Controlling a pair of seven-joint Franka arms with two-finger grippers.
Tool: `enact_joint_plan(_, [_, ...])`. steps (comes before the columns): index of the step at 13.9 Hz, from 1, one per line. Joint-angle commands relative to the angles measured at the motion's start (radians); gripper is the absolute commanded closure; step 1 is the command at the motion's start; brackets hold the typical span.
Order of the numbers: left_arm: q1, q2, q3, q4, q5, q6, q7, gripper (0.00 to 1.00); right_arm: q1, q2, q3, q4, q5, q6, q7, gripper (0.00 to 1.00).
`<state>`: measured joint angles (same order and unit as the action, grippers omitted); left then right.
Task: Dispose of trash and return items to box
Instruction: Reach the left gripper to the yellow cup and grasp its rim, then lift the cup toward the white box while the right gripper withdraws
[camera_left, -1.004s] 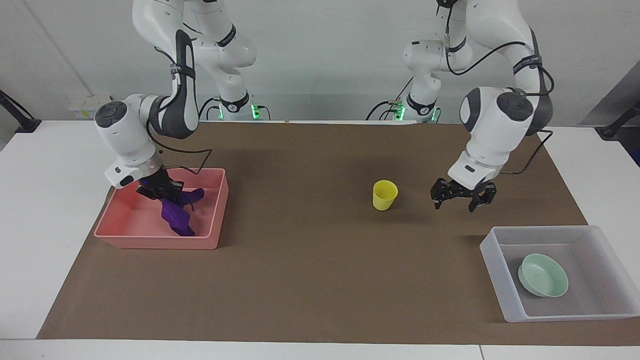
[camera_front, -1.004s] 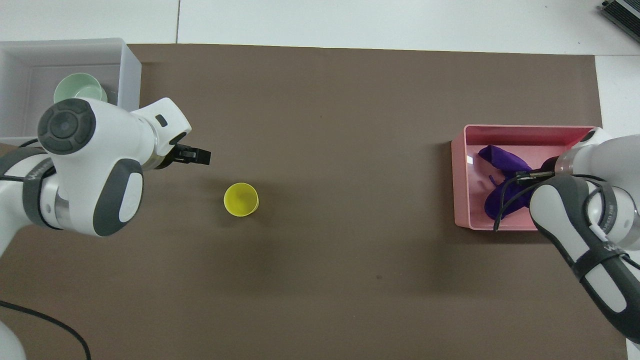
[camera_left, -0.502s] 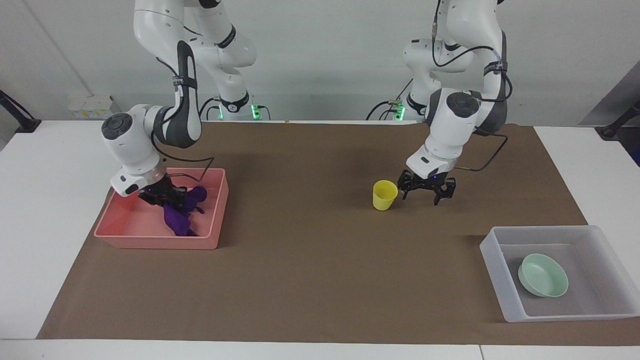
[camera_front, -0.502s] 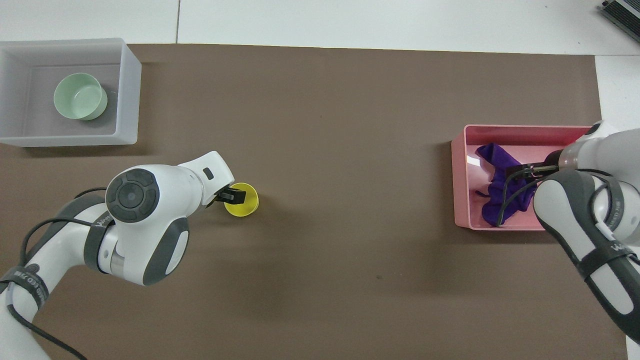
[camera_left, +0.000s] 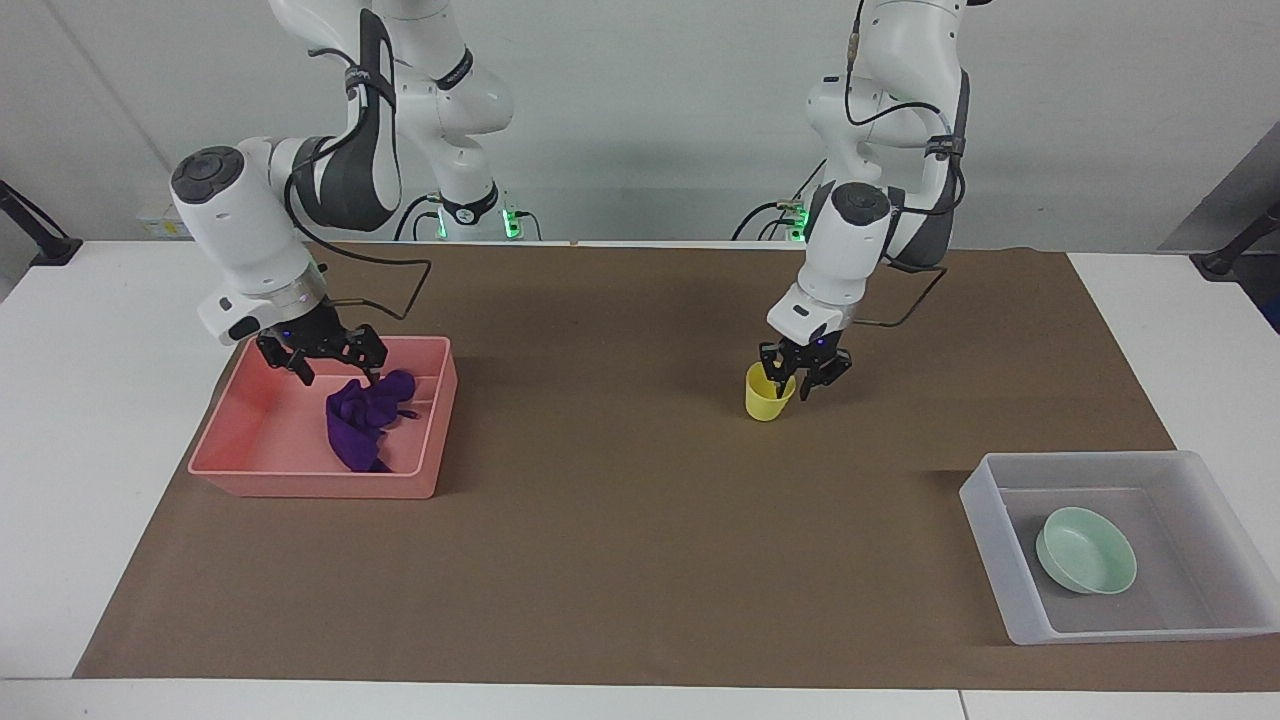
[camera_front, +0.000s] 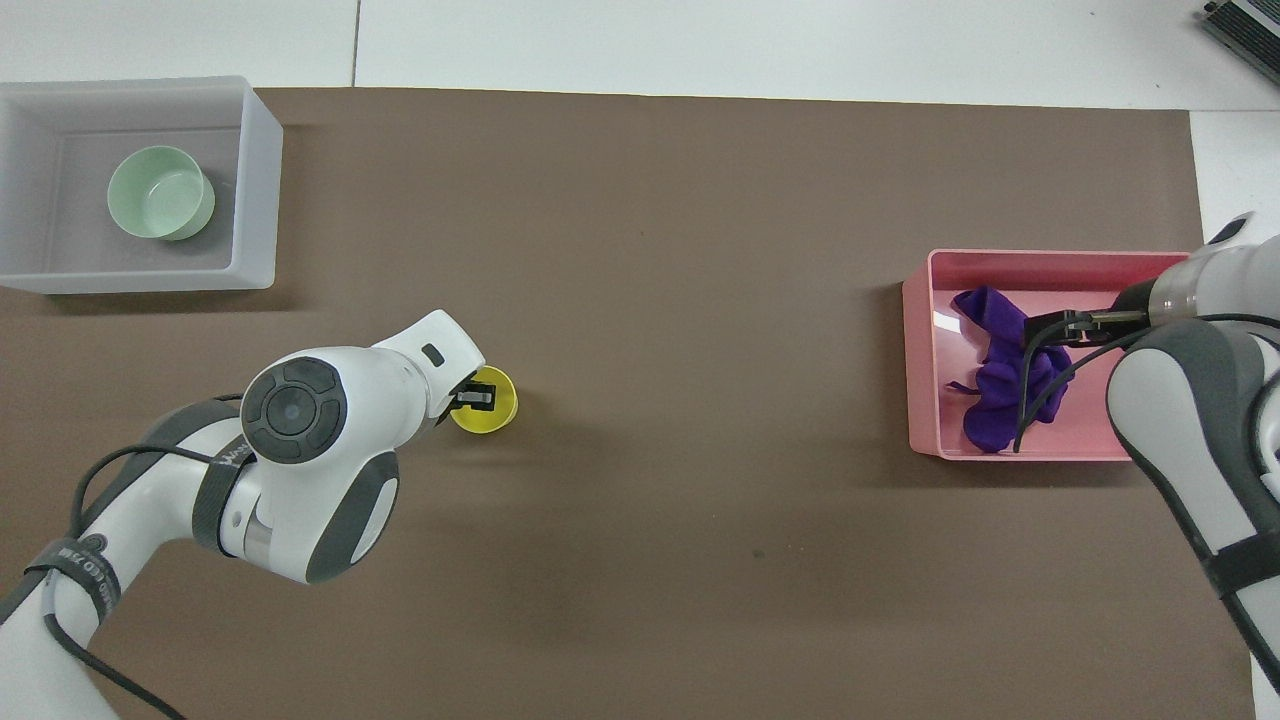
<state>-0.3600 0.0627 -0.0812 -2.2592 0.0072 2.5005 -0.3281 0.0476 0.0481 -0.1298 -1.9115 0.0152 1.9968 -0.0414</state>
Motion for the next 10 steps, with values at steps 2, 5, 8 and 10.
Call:
enact_joint_plan(2, [-0.007, -0.015, 0.015, 0.003, 0.017, -0.002, -0.023, 1.00, -0.009, -0.025, 0.002, 0.156, -0.014, -0.209, 0.023, 0.00])
enact_joint_plan(5, [0.019, -0.024, 0.020, 0.050, 0.017, -0.035, -0.009, 1.00, -0.009, -0.036, 0.004, 0.255, -0.014, -0.334, 0.037, 0.00])
enact_joint_plan(8, [0.093, -0.021, 0.020, 0.133, 0.017, -0.089, 0.010, 1.00, -0.009, -0.059, 0.007, 0.311, -0.012, -0.427, 0.035, 0.00])
enact_joint_plan(10, [0.154, -0.011, 0.018, 0.190, 0.017, -0.091, 0.059, 1.00, -0.011, -0.109, 0.004, 0.315, -0.012, -0.449, 0.034, 0.00])
